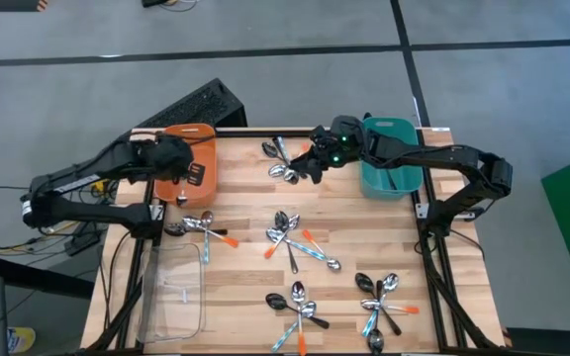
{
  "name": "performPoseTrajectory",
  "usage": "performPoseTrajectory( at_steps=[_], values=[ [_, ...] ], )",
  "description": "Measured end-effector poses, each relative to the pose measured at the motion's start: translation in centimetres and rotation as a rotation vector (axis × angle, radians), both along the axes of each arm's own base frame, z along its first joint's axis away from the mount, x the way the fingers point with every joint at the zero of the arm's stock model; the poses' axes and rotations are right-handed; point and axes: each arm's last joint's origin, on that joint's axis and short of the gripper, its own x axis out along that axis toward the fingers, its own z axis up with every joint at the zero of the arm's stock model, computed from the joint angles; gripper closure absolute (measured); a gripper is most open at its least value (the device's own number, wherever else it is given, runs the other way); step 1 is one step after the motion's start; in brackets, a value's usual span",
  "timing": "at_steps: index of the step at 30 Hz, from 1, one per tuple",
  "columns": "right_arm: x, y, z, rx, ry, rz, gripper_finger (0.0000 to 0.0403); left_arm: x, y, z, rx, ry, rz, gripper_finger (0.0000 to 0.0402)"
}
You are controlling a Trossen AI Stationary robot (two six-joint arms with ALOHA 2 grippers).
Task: Sort silverware by color (type)
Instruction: Put the white blue spoon into the orange bin
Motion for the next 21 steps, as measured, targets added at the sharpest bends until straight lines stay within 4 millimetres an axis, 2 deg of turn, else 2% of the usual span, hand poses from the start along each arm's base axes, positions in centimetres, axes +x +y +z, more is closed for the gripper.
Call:
performPoseTrajectory(
  at_steps=[11, 21],
  values=[
    [-0.4, 0.1, -0.9, -0.007, 0.095, 0.015, 0.0264, 1.5, 2.0, -1.5, -0.057, 0.063, 0.119, 0.0375],
    [-0.5, 0.2, -1.1, -0.041, 0.121, 0.036, 0.0264, 1.3, 2.7, -1.7, -0.079, 0.032, 0.246, 0.0368]
  ],
)
